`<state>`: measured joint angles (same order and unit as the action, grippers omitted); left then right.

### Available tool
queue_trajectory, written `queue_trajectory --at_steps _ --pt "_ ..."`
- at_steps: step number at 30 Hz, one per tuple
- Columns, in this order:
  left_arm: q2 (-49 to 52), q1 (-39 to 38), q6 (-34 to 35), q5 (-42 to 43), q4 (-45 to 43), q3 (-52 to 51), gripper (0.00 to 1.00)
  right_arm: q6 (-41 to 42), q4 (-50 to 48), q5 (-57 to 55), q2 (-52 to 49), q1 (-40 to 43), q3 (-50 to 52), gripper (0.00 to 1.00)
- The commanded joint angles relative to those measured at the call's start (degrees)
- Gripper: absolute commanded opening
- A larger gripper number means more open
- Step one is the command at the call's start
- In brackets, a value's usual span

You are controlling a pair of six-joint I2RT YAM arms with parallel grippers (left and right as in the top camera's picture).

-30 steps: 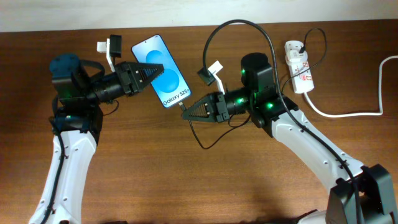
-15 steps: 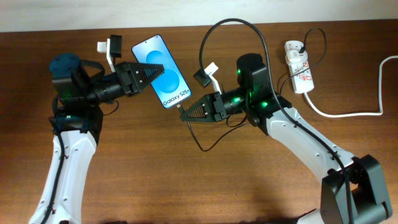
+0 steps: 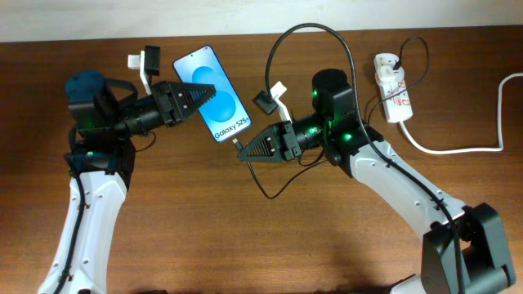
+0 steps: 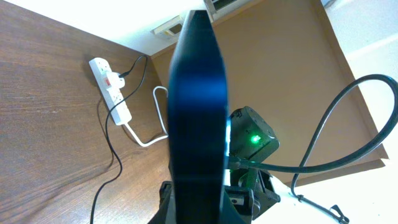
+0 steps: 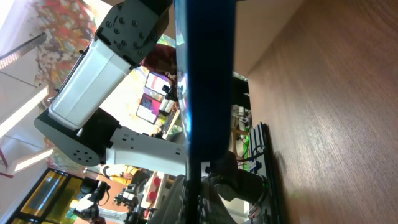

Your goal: Plug charger to phone and switch on socket

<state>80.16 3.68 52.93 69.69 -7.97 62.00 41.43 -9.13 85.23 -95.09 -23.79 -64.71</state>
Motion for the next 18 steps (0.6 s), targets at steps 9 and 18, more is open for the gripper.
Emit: queue_trajectory --at_steps 9,18 --pt "-0.8 0.1 -5.9 3.5 -0.5 0.5 0.00 -1.9 -0.8 3.7 -0.2 -0.5 -0.4 0.04" --pt "-0.8 0.1 0.4 3.4 -0.3 0.5 0.00 -1.5 0.7 2.6 -0.2 -0.5 -0.4 0.04"
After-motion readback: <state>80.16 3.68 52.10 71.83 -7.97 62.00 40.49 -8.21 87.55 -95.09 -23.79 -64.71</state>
